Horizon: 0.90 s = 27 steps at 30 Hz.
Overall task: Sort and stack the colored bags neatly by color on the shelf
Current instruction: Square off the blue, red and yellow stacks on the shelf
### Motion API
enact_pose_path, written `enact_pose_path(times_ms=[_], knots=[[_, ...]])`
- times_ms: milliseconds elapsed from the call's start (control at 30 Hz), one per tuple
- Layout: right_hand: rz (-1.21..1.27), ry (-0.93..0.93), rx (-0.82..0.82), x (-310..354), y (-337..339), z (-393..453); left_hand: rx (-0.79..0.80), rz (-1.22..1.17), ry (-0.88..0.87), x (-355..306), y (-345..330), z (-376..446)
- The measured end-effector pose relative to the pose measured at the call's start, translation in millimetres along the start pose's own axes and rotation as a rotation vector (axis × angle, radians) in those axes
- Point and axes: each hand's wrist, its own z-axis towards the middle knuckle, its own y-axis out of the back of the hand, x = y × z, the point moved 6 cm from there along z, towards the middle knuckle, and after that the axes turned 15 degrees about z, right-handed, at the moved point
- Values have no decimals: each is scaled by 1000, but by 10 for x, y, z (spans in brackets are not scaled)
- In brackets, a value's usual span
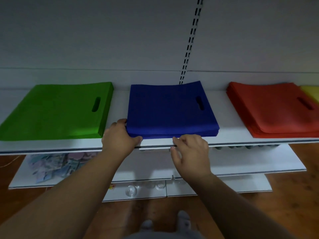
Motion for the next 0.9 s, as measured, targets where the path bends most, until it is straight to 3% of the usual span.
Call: enact_pose_path(times_ms=[133, 400, 900], knots=[[-124, -92, 70, -66, -97, -64, 20, 31, 1, 63, -62, 20], [-194, -99, 125, -43, -88, -66, 0, 32, -16, 100, -84, 37], [-165, -241, 129, 24, -81, 33, 24, -2, -30, 102, -81, 48]])
